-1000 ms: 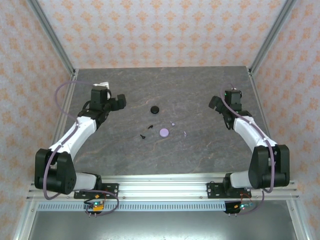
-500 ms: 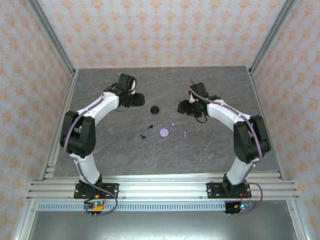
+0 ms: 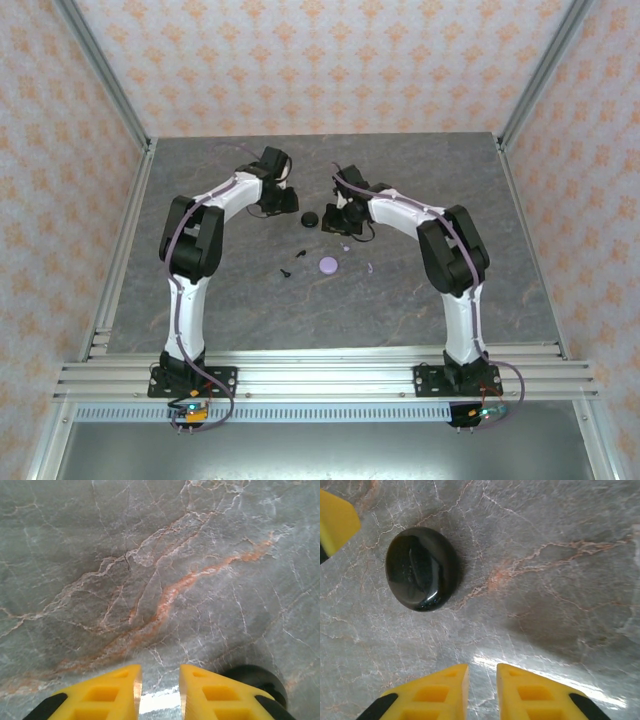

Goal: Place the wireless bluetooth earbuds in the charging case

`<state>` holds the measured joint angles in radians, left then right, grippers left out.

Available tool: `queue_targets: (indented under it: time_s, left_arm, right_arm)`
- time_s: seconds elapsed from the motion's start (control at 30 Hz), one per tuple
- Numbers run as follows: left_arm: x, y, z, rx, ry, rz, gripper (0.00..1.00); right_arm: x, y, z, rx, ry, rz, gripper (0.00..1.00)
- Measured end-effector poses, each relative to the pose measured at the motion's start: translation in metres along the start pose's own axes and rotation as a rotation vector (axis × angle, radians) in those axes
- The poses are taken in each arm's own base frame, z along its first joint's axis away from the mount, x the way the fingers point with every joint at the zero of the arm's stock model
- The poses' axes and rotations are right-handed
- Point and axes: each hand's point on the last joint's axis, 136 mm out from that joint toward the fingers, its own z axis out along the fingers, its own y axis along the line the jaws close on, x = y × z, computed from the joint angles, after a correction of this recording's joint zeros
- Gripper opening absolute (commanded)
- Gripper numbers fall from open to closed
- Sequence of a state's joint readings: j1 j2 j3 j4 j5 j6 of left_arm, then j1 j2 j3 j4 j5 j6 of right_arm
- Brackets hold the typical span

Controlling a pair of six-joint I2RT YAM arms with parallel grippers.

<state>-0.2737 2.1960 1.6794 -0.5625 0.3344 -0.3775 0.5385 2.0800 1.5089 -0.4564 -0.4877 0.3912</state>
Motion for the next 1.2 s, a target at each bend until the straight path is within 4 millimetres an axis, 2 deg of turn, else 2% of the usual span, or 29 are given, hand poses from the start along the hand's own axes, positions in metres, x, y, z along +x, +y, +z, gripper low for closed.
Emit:
queue_targets:
  time_s: [0.33, 0.5, 0.87, 1.2]
  left_arm:
    - [-0.007, -0.011, 0.003, 0.033, 0.011, -0.011, 0.21]
    - [0.003, -0.013, 0.017, 0.039, 0.047, -0.007, 0.20]
    - [0.007, -0.017, 0.016, 0.058, 0.050, -0.003, 0.20]
    - [0.025, -0.018, 0.010, 0.076, 0.079, 0.002, 0.20]
  right_arm:
    - [-0.009, 0.004, 0.017, -0.016, 0.014, 0.049, 0.18]
    - [-0.009, 0.002, 0.025, -0.015, 0.028, 0.074, 0.17]
    - [-0.016, 0.005, 0.030, -0.018, 0.027, 0.102, 0.15]
    - [-0.030, 0.002, 0.031, 0.031, -0.008, 0.112, 0.15]
